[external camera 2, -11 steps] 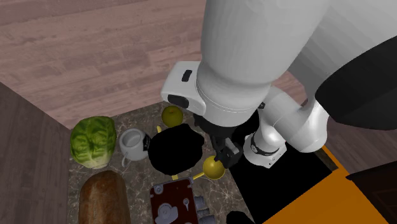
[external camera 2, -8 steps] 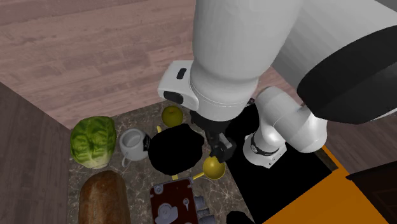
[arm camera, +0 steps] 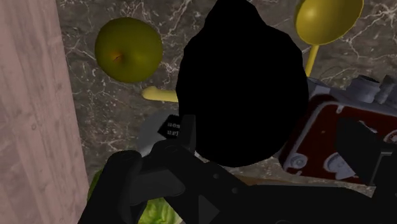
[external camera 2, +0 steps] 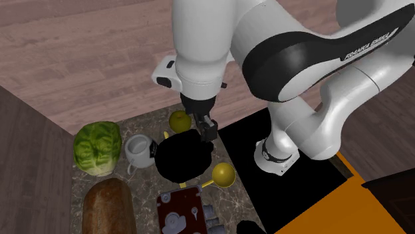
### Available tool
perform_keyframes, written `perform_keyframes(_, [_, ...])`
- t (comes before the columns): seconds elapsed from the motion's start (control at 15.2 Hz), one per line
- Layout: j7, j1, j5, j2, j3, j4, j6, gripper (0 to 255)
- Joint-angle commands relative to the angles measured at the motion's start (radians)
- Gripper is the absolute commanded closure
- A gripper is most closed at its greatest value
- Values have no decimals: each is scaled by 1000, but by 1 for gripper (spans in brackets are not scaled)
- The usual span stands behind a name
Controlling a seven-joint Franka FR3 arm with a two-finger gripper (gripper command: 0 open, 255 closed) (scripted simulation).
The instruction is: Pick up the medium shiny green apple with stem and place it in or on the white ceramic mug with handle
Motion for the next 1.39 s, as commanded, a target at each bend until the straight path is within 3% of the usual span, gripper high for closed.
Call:
perform_keyframes(0.0, [-50,-18,-26,4,-56,-31,44,0])
perform_keyframes(0.53, [-240,-48,-87,141,-283,-47,231,0])
perform_keyframes(0.92, [-396,-21,-69,302,-463,-4,366,0])
perform_keyframes(1.32, [-406,-7,-64,350,-494,-52,460,0])
